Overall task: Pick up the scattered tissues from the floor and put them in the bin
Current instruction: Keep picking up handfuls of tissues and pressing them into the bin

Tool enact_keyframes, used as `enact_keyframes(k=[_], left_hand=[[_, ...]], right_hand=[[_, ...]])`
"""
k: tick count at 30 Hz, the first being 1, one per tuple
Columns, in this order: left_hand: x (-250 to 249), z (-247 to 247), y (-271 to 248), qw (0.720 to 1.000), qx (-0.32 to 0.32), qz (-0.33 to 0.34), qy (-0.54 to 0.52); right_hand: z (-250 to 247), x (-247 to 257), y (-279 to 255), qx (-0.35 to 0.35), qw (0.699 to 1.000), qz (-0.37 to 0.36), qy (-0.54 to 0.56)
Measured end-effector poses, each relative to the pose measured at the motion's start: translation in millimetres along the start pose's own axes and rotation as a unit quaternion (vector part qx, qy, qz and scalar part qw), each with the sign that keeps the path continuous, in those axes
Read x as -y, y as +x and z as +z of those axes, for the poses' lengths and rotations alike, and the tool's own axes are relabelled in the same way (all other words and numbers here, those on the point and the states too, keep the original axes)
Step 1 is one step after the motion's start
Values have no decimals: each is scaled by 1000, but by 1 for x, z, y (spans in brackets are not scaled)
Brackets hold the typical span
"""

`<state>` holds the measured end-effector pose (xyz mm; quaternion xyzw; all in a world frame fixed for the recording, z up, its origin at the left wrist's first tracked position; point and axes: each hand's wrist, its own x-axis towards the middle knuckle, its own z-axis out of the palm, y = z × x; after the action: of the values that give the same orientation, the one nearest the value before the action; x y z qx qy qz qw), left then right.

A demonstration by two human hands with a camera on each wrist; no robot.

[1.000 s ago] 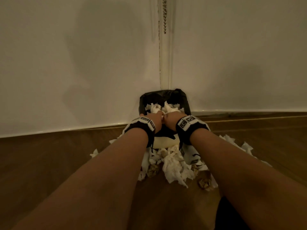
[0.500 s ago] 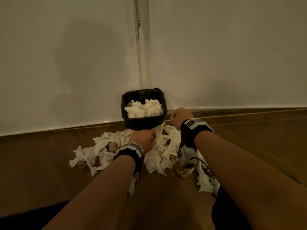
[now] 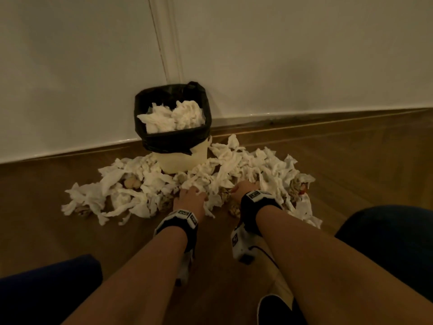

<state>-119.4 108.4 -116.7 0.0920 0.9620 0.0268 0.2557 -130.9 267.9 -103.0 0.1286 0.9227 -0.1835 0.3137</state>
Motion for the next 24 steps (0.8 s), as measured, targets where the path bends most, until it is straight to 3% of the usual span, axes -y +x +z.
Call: enact_keyframes(k=[3, 5, 8, 12, 15, 24], left_hand=[[0, 13, 3, 999, -5, -26, -47], [3, 22, 6, 999, -9, -23, -23], [9, 34, 11, 998, 60, -27, -13], [13, 42, 14, 995, 96, 18, 13], [14, 41, 15, 995, 86, 34, -23], [17, 47, 18, 994, 112, 11, -8]], right_hand=[[13, 1, 7, 23, 1000, -9, 5], [20, 1, 8, 39, 998, -16, -44], [33, -3, 9, 41, 994, -13, -101], [51, -14, 12, 13, 995, -12, -95], [59, -13, 17, 10, 996, -14, -89], [72, -11, 22, -13, 997, -25, -66]])
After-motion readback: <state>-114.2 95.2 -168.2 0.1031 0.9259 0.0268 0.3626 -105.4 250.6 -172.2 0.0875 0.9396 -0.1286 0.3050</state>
